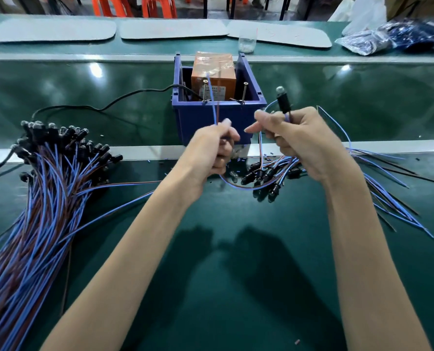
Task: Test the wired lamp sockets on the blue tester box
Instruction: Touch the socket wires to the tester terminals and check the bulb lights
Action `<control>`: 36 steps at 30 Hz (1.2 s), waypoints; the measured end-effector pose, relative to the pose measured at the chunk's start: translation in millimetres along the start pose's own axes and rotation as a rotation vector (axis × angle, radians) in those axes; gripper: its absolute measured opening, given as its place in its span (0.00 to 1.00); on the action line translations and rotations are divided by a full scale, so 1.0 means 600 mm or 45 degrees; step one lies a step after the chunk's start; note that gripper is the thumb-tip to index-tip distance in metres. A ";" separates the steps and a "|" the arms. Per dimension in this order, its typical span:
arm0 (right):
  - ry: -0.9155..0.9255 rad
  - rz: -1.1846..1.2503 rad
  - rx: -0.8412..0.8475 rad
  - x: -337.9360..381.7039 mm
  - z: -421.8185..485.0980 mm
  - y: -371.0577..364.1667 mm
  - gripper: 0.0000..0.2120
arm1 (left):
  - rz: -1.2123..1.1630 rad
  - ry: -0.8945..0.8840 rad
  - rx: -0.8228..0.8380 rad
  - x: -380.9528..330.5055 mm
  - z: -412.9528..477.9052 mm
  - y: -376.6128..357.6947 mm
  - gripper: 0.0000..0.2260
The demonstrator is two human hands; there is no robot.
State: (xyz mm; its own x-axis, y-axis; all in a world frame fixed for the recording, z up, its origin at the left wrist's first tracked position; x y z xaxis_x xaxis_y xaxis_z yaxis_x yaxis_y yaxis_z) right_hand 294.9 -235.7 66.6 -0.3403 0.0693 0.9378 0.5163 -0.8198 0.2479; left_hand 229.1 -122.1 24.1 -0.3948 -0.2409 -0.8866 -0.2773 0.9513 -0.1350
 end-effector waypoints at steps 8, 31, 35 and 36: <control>-0.029 0.089 0.009 -0.008 0.001 -0.030 0.03 | 0.303 0.057 0.023 0.008 -0.004 -0.018 0.14; -0.102 0.414 -0.184 -0.023 0.007 -0.025 0.08 | 0.122 -0.285 -0.103 -0.016 -0.002 0.003 0.17; -0.077 0.497 -0.239 -0.020 0.012 -0.016 0.08 | 0.077 -0.326 -0.312 -0.022 0.000 0.041 0.15; -0.064 0.506 -0.284 -0.022 0.013 -0.009 0.08 | 0.053 -0.344 -0.379 -0.024 0.000 0.054 0.15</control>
State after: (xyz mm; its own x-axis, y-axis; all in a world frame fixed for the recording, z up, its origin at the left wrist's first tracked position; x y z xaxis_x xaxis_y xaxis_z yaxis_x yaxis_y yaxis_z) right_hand 302.7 -227.7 54.5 -0.1085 -0.2521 0.9616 0.4156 -0.8902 -0.1865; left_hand 225.9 -87.9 32.4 -0.1777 -0.1065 -0.9783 -0.5230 0.8524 0.0022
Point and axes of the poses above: each hand's wrist, its own z-axis towards the middle knuckle, its own y-axis out of the back of the hand, x = y × z, the point moved 10 cm from there along z, towards the middle knuckle, and after that the axes turned 12 degrees about y, right-handed, at the moved point
